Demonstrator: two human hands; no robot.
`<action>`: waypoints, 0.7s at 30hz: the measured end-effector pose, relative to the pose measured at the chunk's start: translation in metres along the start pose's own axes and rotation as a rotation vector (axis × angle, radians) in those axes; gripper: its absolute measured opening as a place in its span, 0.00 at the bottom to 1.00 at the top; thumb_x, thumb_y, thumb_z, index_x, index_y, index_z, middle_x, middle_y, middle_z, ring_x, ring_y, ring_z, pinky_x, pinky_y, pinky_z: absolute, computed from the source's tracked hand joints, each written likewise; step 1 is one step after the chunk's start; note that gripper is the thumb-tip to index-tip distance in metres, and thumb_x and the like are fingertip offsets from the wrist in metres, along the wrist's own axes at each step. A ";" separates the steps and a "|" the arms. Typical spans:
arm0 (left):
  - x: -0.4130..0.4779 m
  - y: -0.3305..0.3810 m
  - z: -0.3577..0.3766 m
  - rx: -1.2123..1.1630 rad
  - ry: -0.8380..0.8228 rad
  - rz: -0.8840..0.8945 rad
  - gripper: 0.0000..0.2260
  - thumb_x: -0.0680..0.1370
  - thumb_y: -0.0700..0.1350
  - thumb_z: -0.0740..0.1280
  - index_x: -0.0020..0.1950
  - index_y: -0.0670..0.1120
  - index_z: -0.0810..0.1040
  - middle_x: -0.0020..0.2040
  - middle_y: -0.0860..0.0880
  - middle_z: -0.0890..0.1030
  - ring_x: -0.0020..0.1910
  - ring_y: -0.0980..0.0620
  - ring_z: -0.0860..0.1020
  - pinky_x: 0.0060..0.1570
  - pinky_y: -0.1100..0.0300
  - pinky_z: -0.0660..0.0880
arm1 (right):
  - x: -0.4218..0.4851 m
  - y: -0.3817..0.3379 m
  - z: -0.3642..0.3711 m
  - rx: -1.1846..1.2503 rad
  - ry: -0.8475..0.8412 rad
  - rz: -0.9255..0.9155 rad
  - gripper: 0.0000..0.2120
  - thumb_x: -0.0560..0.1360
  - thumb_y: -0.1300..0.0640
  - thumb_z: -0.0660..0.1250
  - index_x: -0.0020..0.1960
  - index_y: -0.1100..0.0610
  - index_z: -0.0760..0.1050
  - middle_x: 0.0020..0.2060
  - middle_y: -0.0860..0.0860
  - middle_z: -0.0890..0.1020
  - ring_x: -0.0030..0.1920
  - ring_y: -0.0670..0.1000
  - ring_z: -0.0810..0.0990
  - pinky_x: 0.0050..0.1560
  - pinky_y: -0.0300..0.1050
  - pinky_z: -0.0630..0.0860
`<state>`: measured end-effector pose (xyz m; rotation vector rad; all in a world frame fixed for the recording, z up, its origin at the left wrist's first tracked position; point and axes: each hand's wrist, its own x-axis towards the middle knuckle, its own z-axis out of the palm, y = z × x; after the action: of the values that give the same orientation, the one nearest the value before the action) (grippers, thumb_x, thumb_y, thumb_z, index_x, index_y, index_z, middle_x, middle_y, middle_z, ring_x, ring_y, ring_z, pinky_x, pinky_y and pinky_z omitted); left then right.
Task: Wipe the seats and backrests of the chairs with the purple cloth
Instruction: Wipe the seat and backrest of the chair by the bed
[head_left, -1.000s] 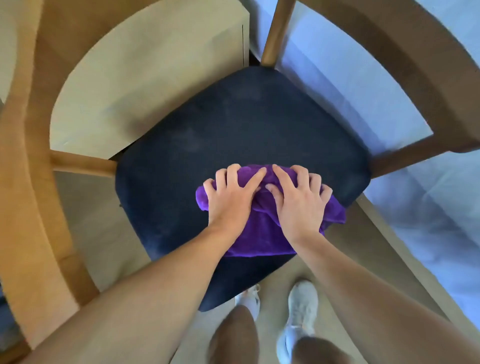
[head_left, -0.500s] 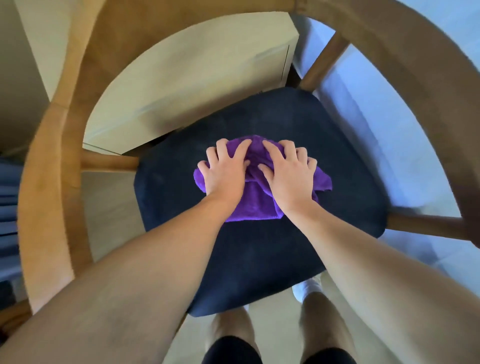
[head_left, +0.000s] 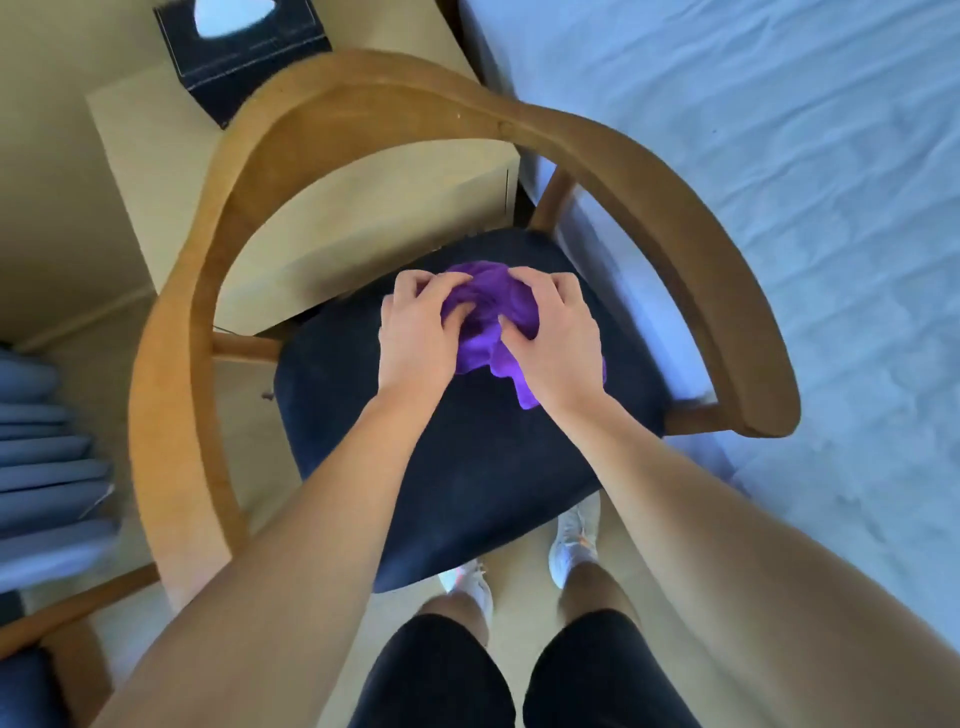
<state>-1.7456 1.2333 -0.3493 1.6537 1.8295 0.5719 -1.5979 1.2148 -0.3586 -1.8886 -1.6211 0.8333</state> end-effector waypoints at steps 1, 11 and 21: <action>-0.004 0.011 -0.011 -0.026 0.021 0.032 0.14 0.81 0.42 0.65 0.66 0.51 0.78 0.60 0.49 0.73 0.59 0.46 0.73 0.63 0.52 0.72 | -0.005 -0.011 -0.011 0.026 0.020 -0.017 0.23 0.76 0.55 0.69 0.69 0.47 0.71 0.61 0.48 0.72 0.56 0.53 0.76 0.57 0.56 0.76; -0.048 0.116 -0.118 -0.156 0.178 0.212 0.14 0.78 0.35 0.64 0.61 0.48 0.78 0.54 0.52 0.81 0.52 0.54 0.78 0.54 0.64 0.73 | -0.045 -0.121 -0.122 0.079 0.117 0.023 0.36 0.68 0.46 0.78 0.70 0.52 0.67 0.62 0.50 0.73 0.59 0.54 0.77 0.54 0.46 0.74; -0.074 0.199 -0.208 -0.442 0.188 0.430 0.21 0.74 0.28 0.61 0.55 0.52 0.77 0.54 0.56 0.81 0.57 0.59 0.78 0.59 0.62 0.75 | -0.084 -0.204 -0.204 0.447 0.039 0.018 0.14 0.78 0.37 0.62 0.53 0.47 0.73 0.48 0.44 0.81 0.49 0.42 0.80 0.49 0.45 0.76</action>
<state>-1.7393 1.2018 -0.0537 1.7199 1.3283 1.2544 -1.5944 1.1664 -0.0618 -1.5921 -1.2646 1.0575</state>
